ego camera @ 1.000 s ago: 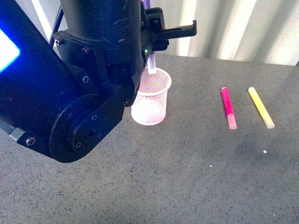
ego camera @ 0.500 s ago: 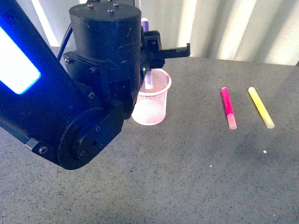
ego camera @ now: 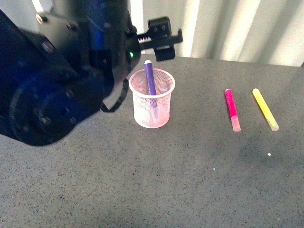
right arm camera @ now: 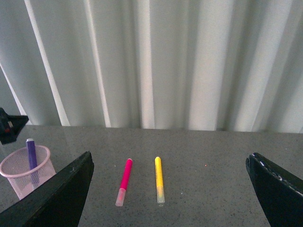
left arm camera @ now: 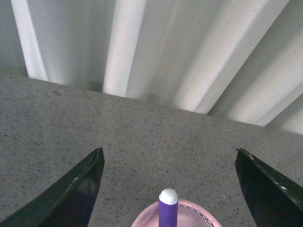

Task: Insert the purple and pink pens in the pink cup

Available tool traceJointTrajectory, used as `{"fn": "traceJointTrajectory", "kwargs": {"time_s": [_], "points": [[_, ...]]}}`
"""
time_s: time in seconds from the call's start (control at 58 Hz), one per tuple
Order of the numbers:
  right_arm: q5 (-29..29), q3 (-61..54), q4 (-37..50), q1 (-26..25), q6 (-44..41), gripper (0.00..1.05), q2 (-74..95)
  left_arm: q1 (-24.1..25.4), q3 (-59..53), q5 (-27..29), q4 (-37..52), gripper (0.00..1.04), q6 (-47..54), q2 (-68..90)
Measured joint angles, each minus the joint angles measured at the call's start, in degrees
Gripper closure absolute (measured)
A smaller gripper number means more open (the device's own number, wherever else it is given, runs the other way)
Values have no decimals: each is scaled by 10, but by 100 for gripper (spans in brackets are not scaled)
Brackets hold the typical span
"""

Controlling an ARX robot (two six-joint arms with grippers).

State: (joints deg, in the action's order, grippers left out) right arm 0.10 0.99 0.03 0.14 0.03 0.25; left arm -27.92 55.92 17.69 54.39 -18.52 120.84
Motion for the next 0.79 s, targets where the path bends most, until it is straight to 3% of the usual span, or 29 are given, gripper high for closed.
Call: {"fn": "traceJointTrajectory", "kwargs": {"time_s": [0.069, 0.172, 0.379, 0.448, 0.517, 0.569, 0.621, 0.759, 0.793], "points": [[0, 0, 0, 0, 0, 7, 0, 18, -2, -30, -135, 5, 15, -83], [0, 0, 0, 0, 0, 7, 0, 31, -12, -63, -321, 7, 38, -179], [0, 0, 0, 0, 0, 7, 0, 29, -18, -63, -357, 7, 56, -200], [0, 0, 0, 0, 0, 7, 0, 33, -99, 32, -136, 22, 116, -188], [1, 0, 0, 0, 0, 7, 0, 58, -196, 29, 31, 39, 153, -215], [0, 0, 0, 0, 0, 7, 0, 82, -250, 13, 93, 51, 165, -254], [0, 0, 0, 0, 0, 7, 0, 104, -297, -1, 129, 64, 171, -287], [0, 0, 0, 0, 0, 7, 0, 146, -399, -51, 123, 100, 177, -371], [0, 0, 0, 0, 0, 7, 0, 156, -417, -61, 118, 101, 179, -398]]}}
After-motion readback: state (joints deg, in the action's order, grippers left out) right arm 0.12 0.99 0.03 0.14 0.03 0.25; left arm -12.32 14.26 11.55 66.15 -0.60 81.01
